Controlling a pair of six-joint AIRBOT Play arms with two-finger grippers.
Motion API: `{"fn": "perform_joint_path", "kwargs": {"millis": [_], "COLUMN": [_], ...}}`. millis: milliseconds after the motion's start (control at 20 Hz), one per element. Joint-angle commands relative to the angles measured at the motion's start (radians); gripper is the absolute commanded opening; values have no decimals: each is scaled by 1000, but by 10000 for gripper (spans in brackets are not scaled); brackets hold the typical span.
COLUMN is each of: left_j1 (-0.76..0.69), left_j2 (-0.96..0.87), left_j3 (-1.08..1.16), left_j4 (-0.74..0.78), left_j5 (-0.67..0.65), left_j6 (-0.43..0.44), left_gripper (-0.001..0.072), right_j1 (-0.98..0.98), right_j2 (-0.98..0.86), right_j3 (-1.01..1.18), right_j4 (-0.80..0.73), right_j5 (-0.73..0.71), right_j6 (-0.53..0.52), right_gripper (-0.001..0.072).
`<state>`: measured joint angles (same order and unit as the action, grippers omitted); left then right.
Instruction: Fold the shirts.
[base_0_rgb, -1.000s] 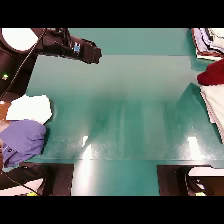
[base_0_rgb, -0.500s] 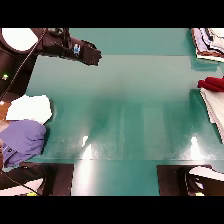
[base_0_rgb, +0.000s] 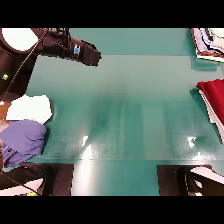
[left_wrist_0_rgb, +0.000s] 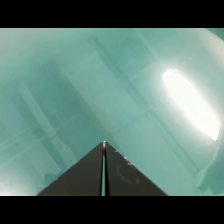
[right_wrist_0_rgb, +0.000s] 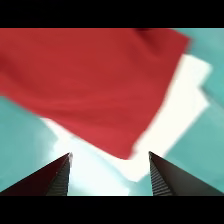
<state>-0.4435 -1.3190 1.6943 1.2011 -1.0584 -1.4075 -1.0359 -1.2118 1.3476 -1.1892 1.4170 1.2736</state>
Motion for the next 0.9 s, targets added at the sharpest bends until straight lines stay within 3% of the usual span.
{"fn": "perform_joint_path", "kwargs": {"millis": [0, 150, 300, 350, 450, 850], "left_j1": [0, 0, 0, 0, 0, 0], "left_j2": [0, 1, 1, 1, 1, 1], "left_j3": [0, 0, 0, 0, 0, 0], "left_j4": [-1, -3, -3, -4, -4, -4], "left_j5": [-2, 9, 50, 64, 94, 146], "left_j6": [1, 1, 1, 1, 1, 1], "left_gripper": [30, 30, 30, 30, 30, 30], "right_j1": [89, 296, 538, 608, 742, 985], "right_j2": [10, 10, 10, 10, 10, 10], "right_j3": [-22, -22, -21, -22, -21, -22], "right_j4": [237, 385, 404, 403, 403, 402], "right_j5": [16, 34, 31, 30, 30, 23], "right_j6": [18, 17, 17, 16, 16, 0], "right_gripper": [557, 556, 550, 509, 37, 20]}}
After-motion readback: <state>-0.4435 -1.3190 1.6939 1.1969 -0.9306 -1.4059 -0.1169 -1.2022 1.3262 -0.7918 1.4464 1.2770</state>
